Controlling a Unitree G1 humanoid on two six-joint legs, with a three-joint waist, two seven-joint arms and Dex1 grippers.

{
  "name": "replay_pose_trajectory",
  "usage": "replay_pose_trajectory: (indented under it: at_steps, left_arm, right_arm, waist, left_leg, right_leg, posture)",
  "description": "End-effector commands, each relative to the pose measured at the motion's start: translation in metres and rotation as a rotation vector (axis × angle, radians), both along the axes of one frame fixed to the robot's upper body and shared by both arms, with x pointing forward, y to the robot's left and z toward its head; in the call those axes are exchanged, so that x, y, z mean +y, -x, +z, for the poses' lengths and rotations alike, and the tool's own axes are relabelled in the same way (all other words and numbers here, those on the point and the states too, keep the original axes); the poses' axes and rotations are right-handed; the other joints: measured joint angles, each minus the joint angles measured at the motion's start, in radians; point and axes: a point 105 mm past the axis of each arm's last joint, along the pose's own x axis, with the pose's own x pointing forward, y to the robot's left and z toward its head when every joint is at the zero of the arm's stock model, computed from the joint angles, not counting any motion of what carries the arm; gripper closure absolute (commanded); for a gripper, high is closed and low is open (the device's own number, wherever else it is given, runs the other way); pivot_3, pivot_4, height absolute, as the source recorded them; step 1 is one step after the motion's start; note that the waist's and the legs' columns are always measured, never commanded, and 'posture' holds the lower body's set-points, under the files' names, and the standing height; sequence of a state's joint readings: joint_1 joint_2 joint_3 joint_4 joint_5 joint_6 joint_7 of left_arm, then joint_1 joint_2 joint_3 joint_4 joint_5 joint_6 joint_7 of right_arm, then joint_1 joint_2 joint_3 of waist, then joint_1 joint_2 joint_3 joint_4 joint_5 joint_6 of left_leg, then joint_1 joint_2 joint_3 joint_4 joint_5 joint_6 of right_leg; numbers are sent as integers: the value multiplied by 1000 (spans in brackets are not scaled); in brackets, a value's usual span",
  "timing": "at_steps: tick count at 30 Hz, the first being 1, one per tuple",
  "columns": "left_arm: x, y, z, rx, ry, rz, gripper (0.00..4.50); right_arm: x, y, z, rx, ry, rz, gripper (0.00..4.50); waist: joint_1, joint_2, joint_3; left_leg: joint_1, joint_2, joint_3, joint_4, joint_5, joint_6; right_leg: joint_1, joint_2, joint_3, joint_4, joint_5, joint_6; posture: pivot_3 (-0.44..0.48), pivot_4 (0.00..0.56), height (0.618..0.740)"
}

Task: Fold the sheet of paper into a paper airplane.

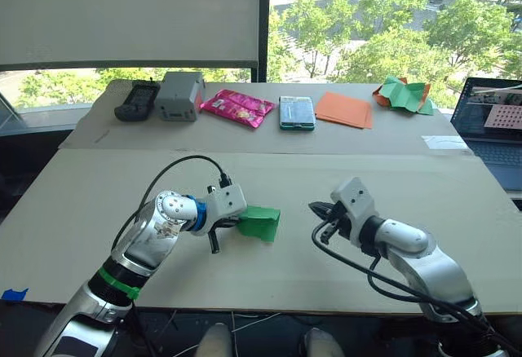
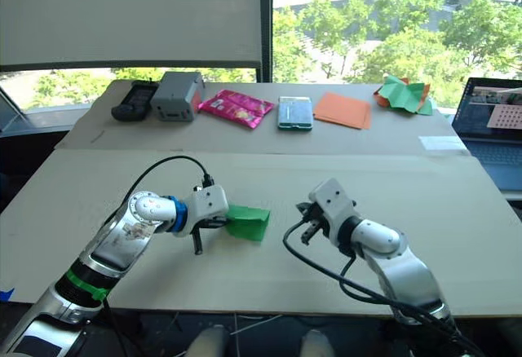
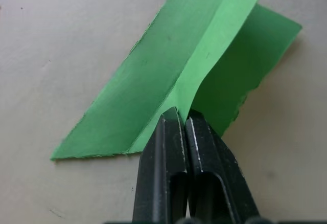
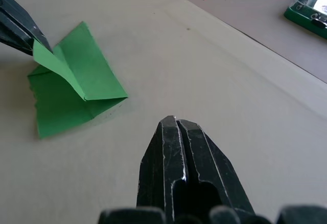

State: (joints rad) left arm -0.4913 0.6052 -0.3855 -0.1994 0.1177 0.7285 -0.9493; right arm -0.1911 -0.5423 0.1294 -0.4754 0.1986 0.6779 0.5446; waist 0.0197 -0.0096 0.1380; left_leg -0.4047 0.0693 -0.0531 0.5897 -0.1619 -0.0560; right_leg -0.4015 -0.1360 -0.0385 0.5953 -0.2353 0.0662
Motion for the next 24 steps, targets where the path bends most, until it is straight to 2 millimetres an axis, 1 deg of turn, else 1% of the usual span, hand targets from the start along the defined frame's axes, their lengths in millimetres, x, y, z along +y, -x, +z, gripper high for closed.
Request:
replay_pose_trajectory:
  at_steps: [1,3,5,7,9,10,12,13,15,18,20,22,24]
  left_arm:
    - [-6,2,13,-48,26,-16,2997]
    - [-8,4,21,-49,71,-17,2346]
    - [-7,7,35,-67,114,-39,1683]
    - [-4,10,43,-84,126,-62,1671]
    - [-1,20,54,-76,180,-85,1671]
    - [3,23,61,-90,208,-91,1671]
    - [14,32,68,-66,248,-96,1671]
    - [17,34,71,-66,260,-101,1671]
    - [31,34,69,-53,271,-73,1671]
    - [51,33,65,-7,350,-9,1671]
    - [61,28,63,-20,385,44,1671]
    - [65,24,66,-19,459,90,1671]
    - [69,25,65,-12,506,111,1671]
  right_arm:
    - [4,-3,16,-80,11,34,4208]
    - [4,-5,17,-87,12,38,3608]
    - [4,-5,20,-97,14,54,2896]
    - [4,-5,23,-104,14,72,2212]
    - [11,4,27,-125,20,136,1512]
    - [21,11,29,-140,29,198,1170]
    - [41,21,28,-178,71,302,456]
    - [46,23,27,-190,87,330,113]
    - [56,18,19,-234,152,348,24]
    - [75,13,11,-279,171,372,24]
    - [79,4,7,-303,188,347,24]
    - [80,-3,3,-313,203,326,24]
    - [83,-7,0,-313,203,327,24]
  waist:
    - [-5,0,0]
    - [-8,0,0]
    - [-8,0,0]
    - [-8,0,0]
    - [-9,0,0]
    - [-10,0,0]
    - [-13,0,0]
    - [-16,0,0]
    - [-18,0,0]
    - [-21,0,0]
    - [-19,0,0]
    - [-13,0,0]
    - [-8,-1,0]
  left_leg:
    - [0,0,0,0,0,0]
    - [0,0,0,0,0,0]
    - [0,0,0,0,0,0]
    - [0,0,-1,0,0,0]
    - [0,0,-1,0,0,0]
    - [0,0,-1,0,0,0]
    - [1,0,-1,-1,0,0]
    - [1,0,-1,-1,0,0]
    - [3,0,-1,-1,-1,-1]
    - [3,0,-1,-1,-1,-2]
    - [3,0,-1,-1,-1,-2]
    - [1,0,-1,0,-1,-2]
    - [0,0,-1,1,0,-1]
  right_leg:
    - [0,0,0,0,0,0]
    - [0,0,0,0,0,0]
    - [0,0,0,0,0,0]
    - [0,1,0,0,0,0]
    - [0,1,1,0,0,0]
    - [0,1,1,0,0,0]
    - [0,1,1,0,0,0]
    - [0,1,1,0,0,0]
    - [1,1,1,0,0,-1]
    - [0,1,1,-1,0,-1]
    - [0,1,1,-1,0,-1]
    - [0,1,1,-1,0,-1]
    - [0,2,1,0,0,-1]
  posture:
    - [0,150,706]
    - [0,150,706]
    - [0,150,706]
    - [0,150,706]
    - [0,150,706]
    - [0,150,706]
    - [0,150,706]
    - [0,150,706]
    - [0,150,706]
    - [0,150,706]
    - [0,150,706]
    - [0,150,706]
    - [0,150,706]
